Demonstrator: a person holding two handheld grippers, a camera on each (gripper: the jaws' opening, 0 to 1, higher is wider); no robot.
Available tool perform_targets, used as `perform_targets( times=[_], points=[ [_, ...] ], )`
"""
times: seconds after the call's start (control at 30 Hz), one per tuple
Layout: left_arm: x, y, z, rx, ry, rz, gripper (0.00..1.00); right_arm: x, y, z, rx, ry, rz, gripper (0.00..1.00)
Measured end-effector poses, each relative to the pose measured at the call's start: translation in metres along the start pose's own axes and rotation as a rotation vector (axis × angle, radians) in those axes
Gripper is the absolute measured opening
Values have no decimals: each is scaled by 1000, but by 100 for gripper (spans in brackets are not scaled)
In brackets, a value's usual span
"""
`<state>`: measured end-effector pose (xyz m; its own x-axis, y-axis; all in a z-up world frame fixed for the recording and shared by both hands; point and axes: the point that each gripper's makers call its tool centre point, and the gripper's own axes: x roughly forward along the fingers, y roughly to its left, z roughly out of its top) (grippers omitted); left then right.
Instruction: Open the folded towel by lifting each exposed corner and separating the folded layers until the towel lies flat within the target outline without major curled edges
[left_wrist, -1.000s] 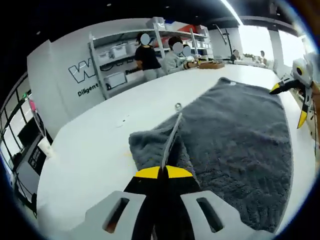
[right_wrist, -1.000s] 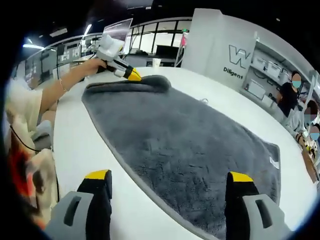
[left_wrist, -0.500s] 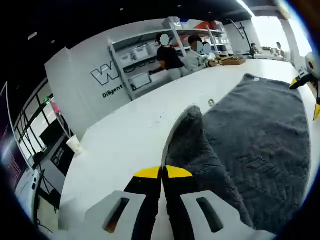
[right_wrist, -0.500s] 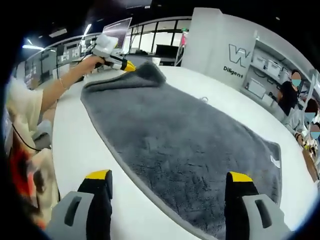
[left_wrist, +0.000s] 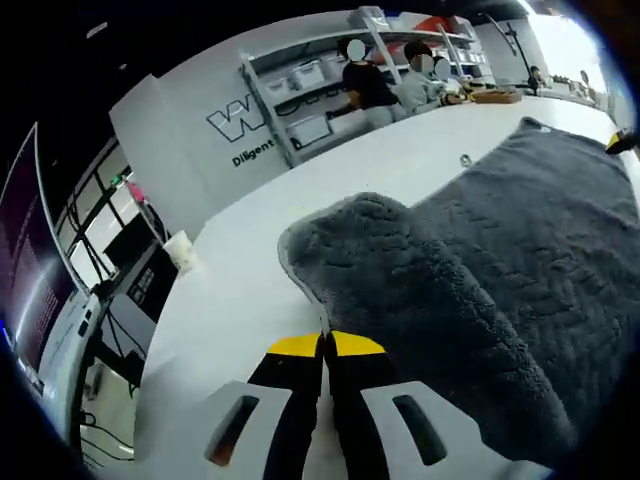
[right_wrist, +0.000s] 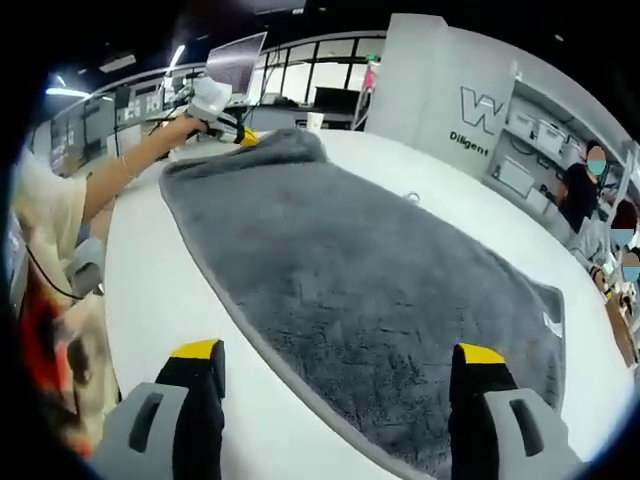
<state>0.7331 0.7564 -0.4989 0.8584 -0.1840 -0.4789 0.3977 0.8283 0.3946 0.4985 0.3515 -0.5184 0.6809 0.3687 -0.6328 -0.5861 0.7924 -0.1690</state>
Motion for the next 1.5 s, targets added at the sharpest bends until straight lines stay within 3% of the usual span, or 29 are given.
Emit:
perform_targets(
  times=[0.33, 0.67, 0.97, 1.03, 1.17, 1.3, 1.37, 1.47, 1.5],
  points=[
    [10, 18, -35, -6, 86, 32, 1, 3, 2, -3, -6, 17, 5, 93],
    [16, 27, -35, -8, 91, 57, 1, 1, 2, -4, -8, 22, 0, 93],
    [5, 25, -40, -1, 110, 60, 3, -2, 3, -4, -23, 26, -6, 93],
    [-2, 22, -39, 1, 117, 56, 6, -3, 4, -2, -25, 22, -5, 93],
    [-20, 7, -28, 35, 103, 34, 31, -4, 5, -1, -29, 20, -9, 93],
    [-38, -23, -24, 56, 93, -53, 39, -7, 9, 4, -42, 13, -8, 93],
    [-45, -41, -18, 0, 45, -129, 43, -9, 11, 7, -46, 3, -7, 93],
    [-63, -67, -2, -136, -73, -241, 50, -13, 11, 11, -46, -11, -14, 95],
    [-67, -73, 0, -153, -84, -267, 53, -14, 11, 12, -45, -13, -16, 96]
  ],
)
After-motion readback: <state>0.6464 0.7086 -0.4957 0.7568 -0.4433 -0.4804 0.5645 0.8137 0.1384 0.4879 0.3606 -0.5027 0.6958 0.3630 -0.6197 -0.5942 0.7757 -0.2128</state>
